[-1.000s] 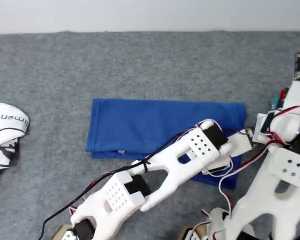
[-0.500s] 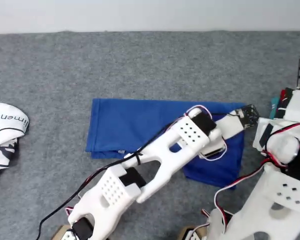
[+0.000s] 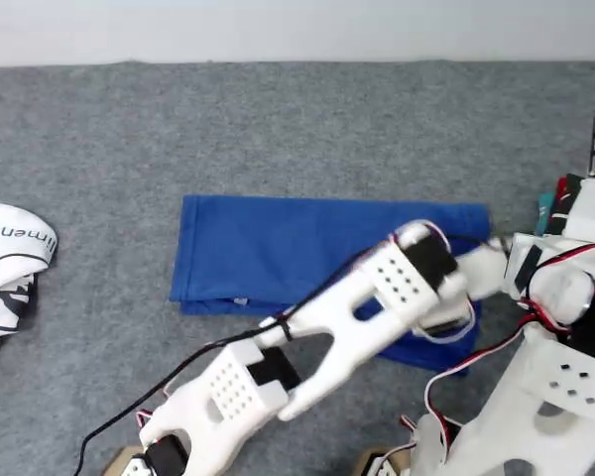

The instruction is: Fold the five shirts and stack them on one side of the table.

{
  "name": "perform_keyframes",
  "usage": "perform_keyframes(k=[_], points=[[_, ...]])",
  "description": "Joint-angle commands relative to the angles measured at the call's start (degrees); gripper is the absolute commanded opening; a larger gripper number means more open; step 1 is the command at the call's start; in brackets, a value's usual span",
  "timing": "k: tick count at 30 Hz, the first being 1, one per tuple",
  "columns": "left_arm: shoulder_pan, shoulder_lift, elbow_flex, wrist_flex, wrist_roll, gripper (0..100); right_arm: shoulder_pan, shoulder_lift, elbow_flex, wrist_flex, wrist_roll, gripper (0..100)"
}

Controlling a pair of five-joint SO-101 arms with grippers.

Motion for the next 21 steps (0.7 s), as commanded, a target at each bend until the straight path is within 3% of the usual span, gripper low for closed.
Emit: perform_keyframes(k=[1, 12, 21], points=[[1.8, -0.6, -0.5, 1.1, -0.4, 12, 0.1, -1.5, -2.6, 1.5, 0.1, 16.9], [1.3, -0.6, 13.8, -9.1, -0.6, 12, 0.1, -1.5, -2.6, 1.5, 0.1, 16.9], [-2.0, -0.6, 14.7, -13.3, -0.7, 12, 0.1, -1.5, -2.6, 1.6, 0.1, 16.9]])
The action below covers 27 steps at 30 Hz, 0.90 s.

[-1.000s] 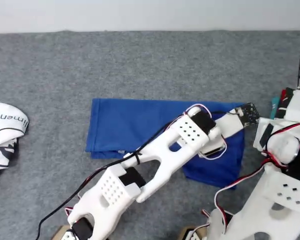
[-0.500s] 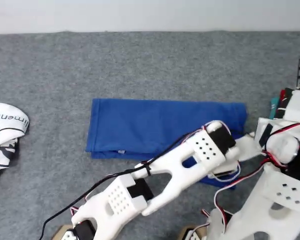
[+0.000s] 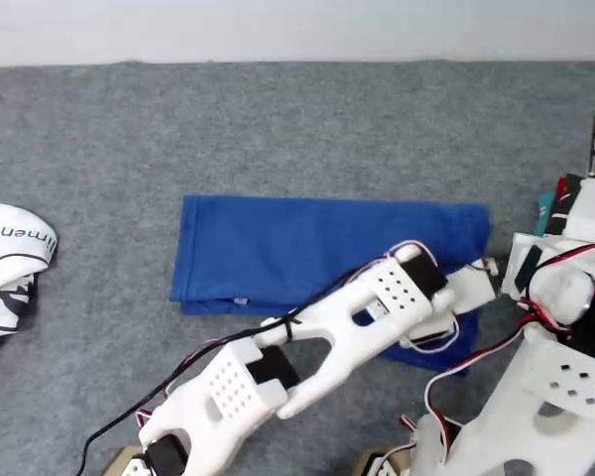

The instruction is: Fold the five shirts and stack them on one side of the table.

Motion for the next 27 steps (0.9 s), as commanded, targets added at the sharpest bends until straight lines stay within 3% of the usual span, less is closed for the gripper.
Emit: perform_keyframes(k=[1, 11, 16, 27], points=[[-0.7, -0.5, -0.4, -1.2, -0.7, 12, 0.1, -1.5, -2.6, 1.6, 0.1, 16.9], [-0.5, 6.9, -11.0, 3.9, -0.3, 11, 0.1, -1.5, -2.6, 1.6, 0.1, 16.9], [-0.6, 12.0, -20.5, 7.6, -0.6, 2, 0.1, -1.5, -2.5, 1.6, 0.1, 16.9], [-0.4, 14.8, -37.9, 17.9, -0.6, 1, 0.4, -1.6, -2.5, 1.7, 0.1, 16.9]])
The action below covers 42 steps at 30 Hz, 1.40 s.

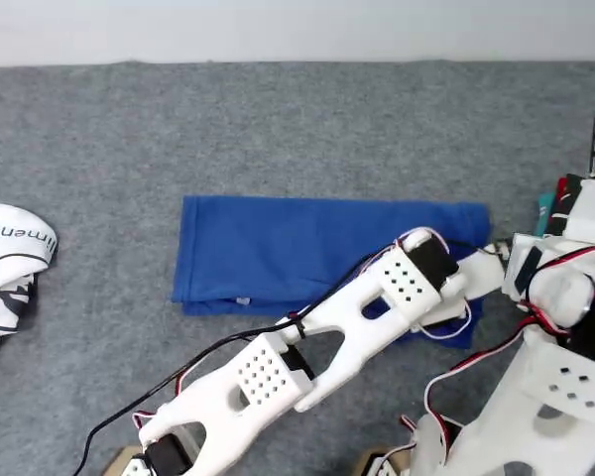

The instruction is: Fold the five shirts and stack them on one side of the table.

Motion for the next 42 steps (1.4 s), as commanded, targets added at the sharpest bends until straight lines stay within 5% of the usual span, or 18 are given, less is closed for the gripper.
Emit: perform_keyframes(k=[1, 10, 29, 42], points=[[-0.2, -1.1, -4.7, 2.6, -0.6, 2, 0.4, -1.2, -2.5, 1.7, 0.1, 16.9], [-0.2, -1.1, 2.0, 3.3, -0.4, 11, 0.2, -1.2, -2.5, 1.7, 0.1, 16.9], [-0.7, -1.5, -1.2, 2.7, -0.7, 11, 0.2, -1.2, -2.5, 1.7, 0.1, 16.9], [-7.6, 3.4, -3.4, -1.1, -1.7, 12, 0.2, -1.2, -2.4, 1.7, 0.1, 16.9]])
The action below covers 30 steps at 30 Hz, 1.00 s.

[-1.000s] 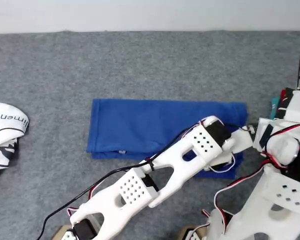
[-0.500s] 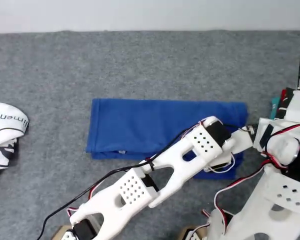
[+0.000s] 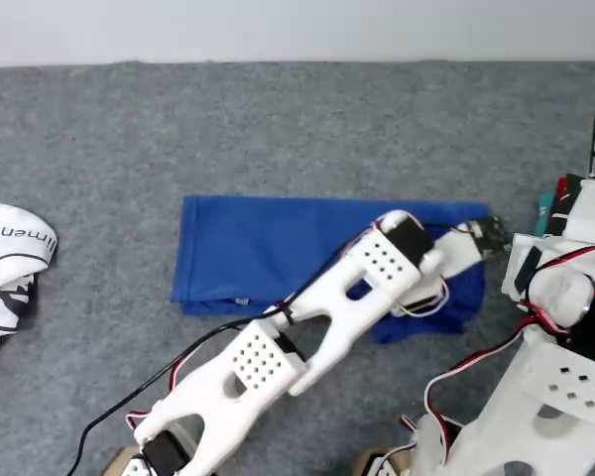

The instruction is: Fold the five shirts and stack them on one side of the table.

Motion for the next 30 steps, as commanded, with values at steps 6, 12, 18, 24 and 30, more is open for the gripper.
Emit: perform_keyframes(k=[6, 12, 18, 24, 30], points=[[-2.0, -0.4, -8.1, 0.1, -0.7, 12, 0.2, -1.2, -2.4, 1.7, 0.1, 16.9], [-2.1, -0.1, -16.9, 2.5, -0.7, 12, 0.3, -1.2, -2.4, 2.1, 0.1, 16.9], [-5.2, 0.3, -17.0, 1.3, -0.1, 12, 0.4, -1.2, -2.4, 2.1, 0.1, 16.9], [-6.1, -0.1, -17.2, 2.7, -0.4, 12, 0.2, -1.2, -2.4, 2.1, 0.1, 16.9], [-0.8, 0.1, -15.3, 5.8, -0.4, 12, 0.2, -1.2, -2.4, 2.1, 0.1, 16.9]])
